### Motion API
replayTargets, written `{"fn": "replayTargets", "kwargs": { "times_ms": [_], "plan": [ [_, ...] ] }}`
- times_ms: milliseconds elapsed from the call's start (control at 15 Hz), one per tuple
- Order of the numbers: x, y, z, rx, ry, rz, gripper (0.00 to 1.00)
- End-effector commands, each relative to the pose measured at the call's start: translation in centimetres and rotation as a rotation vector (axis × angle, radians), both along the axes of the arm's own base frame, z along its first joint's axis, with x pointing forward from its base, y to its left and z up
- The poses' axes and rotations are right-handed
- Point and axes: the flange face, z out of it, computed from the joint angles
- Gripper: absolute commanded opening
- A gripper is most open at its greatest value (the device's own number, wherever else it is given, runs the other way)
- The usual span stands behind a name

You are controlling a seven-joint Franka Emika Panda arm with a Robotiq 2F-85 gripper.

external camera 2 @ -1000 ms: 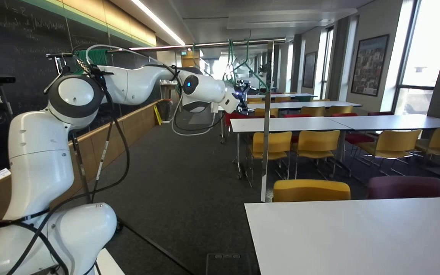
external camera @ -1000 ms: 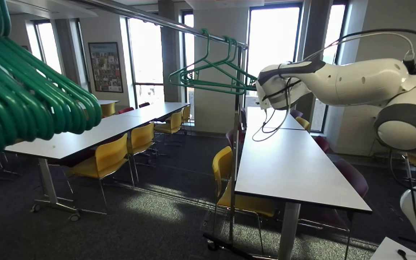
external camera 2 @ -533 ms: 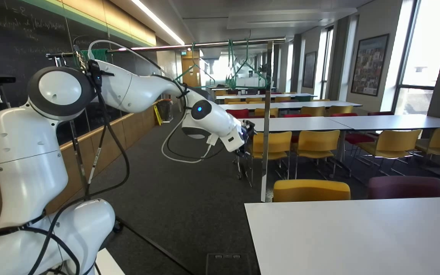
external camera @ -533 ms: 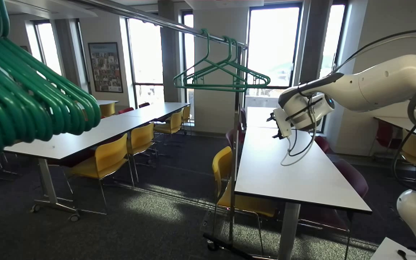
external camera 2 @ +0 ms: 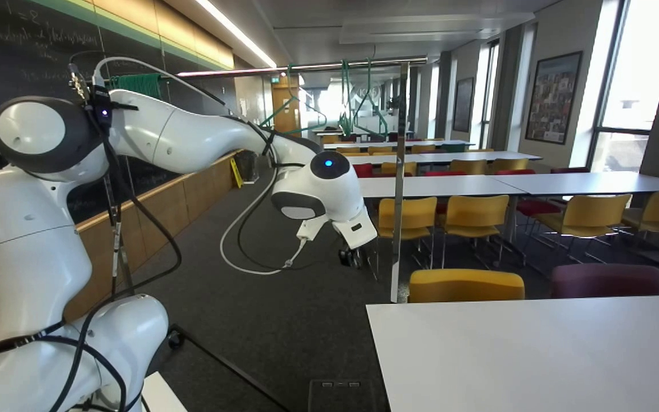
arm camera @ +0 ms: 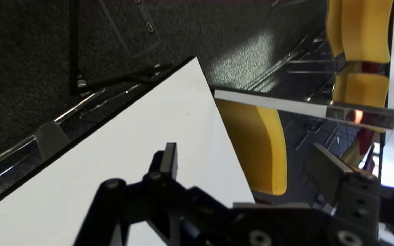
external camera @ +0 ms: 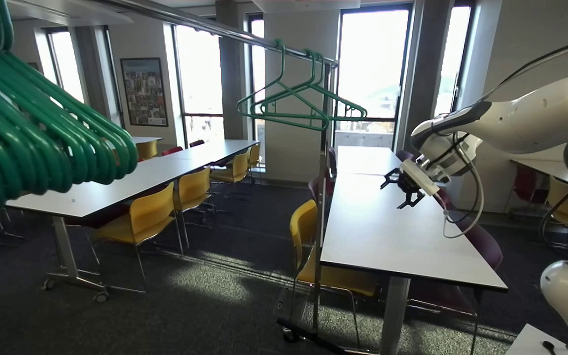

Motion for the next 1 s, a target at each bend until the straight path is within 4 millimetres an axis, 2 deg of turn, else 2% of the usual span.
{"fn": "replayTargets", "kwargs": {
  "times_ms": [0, 200, 467, 667, 800, 867, 933],
  "plan": [
    [-2.2, 1.5, 3.5, 0.06, 0.006, 0.201, 1.0],
    [-3.9, 2.7, 4.9, 0.161, 0.054, 0.36, 1.0],
    [-5.9, 4.3, 4.2, 0.242, 0.223, 0.53, 1.0],
    [-6.6, 3.6, 3.5, 0.243, 0.335, 0.671, 1.0],
    [-5.6, 2.8, 3.6, 0.159, 0.398, 0.738, 1.0],
    [-6.4, 3.5, 2.4, 0.214, 0.358, 0.673, 1.0],
    [-6.0, 3.0, 2.4, 0.187, 0.375, 0.692, 1.0]
  ]
}}
